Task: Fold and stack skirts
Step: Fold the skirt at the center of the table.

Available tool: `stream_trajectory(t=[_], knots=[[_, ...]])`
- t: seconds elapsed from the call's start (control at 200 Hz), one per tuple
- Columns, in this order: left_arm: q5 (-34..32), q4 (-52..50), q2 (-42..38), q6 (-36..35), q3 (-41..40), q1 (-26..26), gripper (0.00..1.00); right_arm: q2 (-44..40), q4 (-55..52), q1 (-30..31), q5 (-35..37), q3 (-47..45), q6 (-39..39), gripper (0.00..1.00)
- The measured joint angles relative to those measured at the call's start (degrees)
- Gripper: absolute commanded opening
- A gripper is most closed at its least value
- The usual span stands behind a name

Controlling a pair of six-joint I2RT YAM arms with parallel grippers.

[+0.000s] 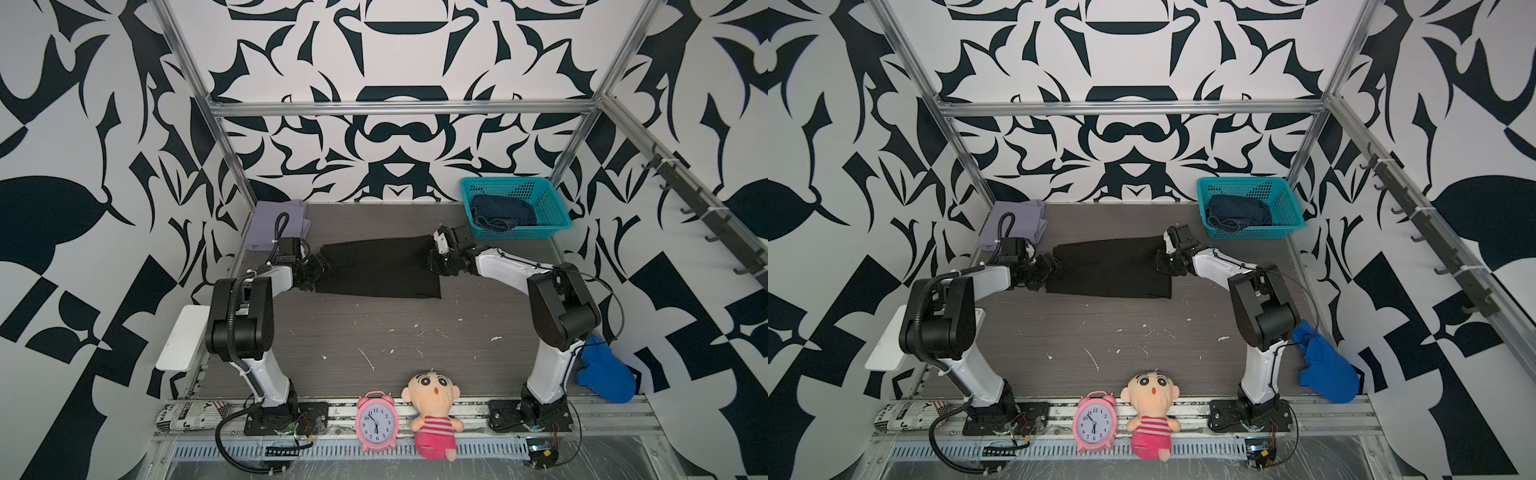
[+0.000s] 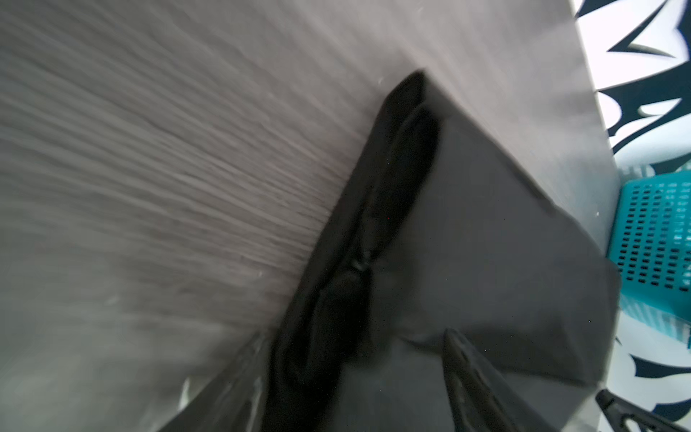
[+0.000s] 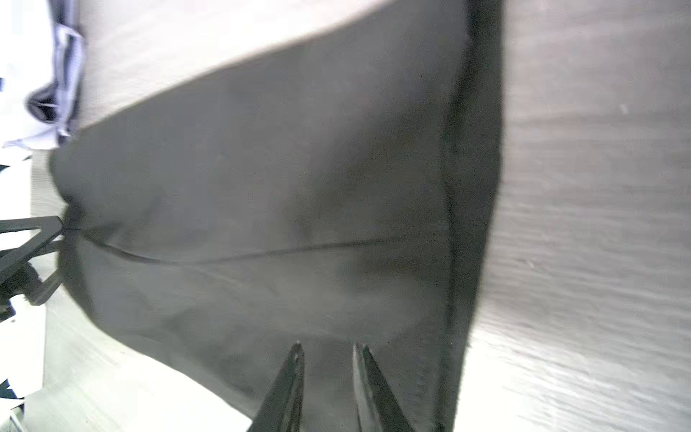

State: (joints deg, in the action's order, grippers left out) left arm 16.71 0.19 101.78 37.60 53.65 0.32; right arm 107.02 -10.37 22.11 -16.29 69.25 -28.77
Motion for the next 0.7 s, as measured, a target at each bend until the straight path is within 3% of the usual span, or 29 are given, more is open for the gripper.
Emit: stream_trajectory(t=[0.2,0.425,0.565,0.7], knots=[[1.1,4.3,2.0,0.9,-0.3,-0.7,0.51,0.1,0.8,-1.9,-0.9,-1.0,-0.2,0.28],[1.6,6.6,3.2,2.3,-1.0,-2.2,0.2,2.0,3.4,-2.6,-2.7,-1.0,-1.1,0.28],[1.1,6.1,3.2,2.4,-1.2,-2.3,0.06,3.7,3.8,-2.5,-3.6,-1.0,-1.4,0.28],[0.9,5.8,3.2,2.2,-1.2,-2.3,0.0,3.8,4.3,-2.5,-4.2,-1.0,-1.5,0.28]])
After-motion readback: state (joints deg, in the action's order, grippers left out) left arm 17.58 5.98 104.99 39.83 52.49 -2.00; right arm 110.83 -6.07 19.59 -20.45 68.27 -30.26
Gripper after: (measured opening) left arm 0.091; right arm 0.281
